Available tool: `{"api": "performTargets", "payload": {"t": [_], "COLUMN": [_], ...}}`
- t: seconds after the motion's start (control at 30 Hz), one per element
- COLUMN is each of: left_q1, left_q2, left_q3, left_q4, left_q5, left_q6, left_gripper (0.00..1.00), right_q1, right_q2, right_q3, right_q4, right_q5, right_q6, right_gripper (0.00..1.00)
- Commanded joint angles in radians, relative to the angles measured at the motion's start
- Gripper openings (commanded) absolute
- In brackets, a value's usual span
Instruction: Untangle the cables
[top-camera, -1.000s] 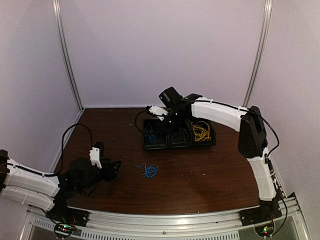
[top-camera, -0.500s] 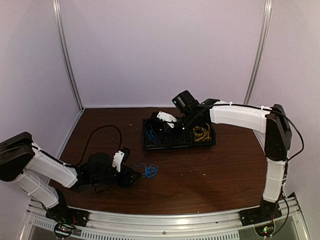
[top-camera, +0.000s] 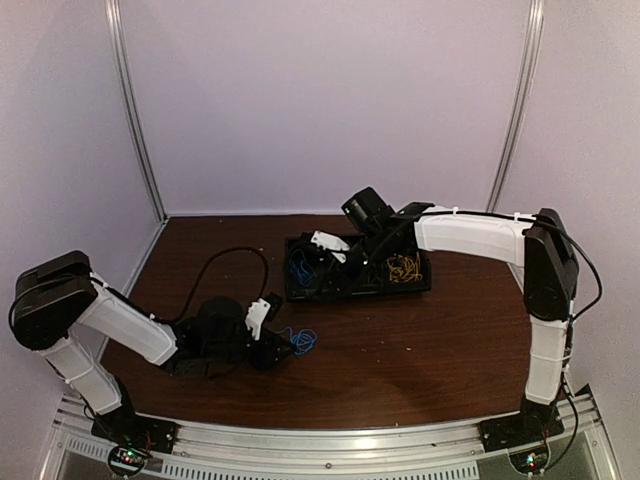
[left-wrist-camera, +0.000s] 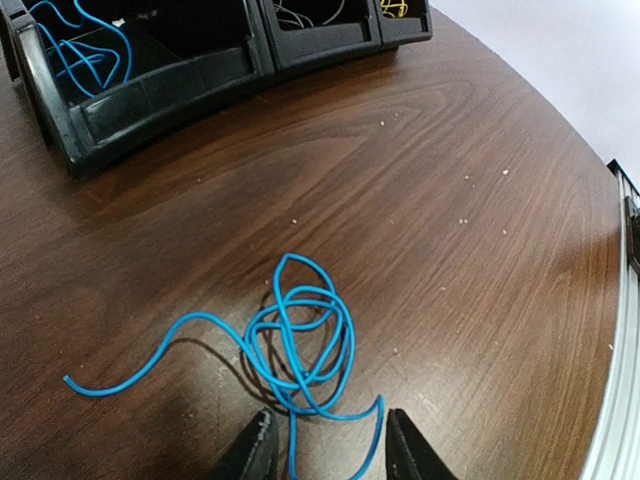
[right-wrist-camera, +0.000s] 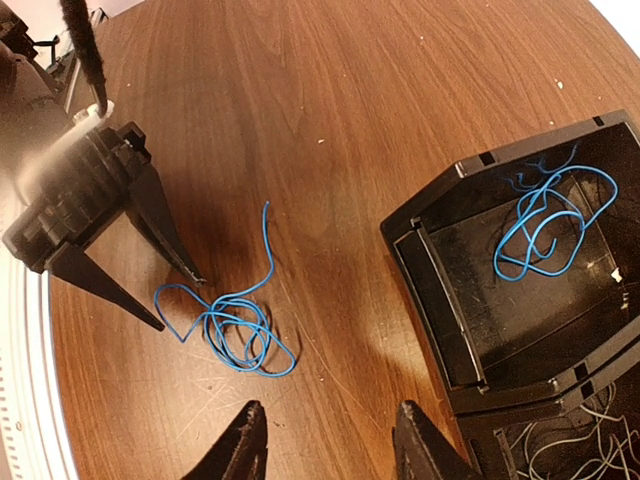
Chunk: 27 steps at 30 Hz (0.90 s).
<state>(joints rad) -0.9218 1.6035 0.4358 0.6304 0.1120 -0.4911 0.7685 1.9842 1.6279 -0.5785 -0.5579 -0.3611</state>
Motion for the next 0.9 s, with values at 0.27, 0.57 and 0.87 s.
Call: {"api": "performTargets", "payload": {"t": [0.27, 0.57, 0.87], "left_q1": [-0.005, -0.04, -0.043], "left_q2": [-0.048, -0.201, -0.306], "left_q3": [-0.056, -0.2, -0.294], "left_q4": [-0.004, -0.009, -0.003], "left_q5": [0.037, -0.024, -0.097], "left_q6": [0.023, 0.002, -0.01], "left_gripper": [0.03, 0.0, 0.0], "right_q1": [0.014, 0.12, 0.15], "right_q2": [0.094, 0.341, 0.478], "right_q3": [0.021, 0.289, 0.428], "right_q4": [0.029, -0.056, -0.082], "right_q5": [-0.069, -0.134, -0.237], "right_q6": [0.03, 0.147, 0.272], "right_gripper": [0.41, 0.42, 0.43]}}
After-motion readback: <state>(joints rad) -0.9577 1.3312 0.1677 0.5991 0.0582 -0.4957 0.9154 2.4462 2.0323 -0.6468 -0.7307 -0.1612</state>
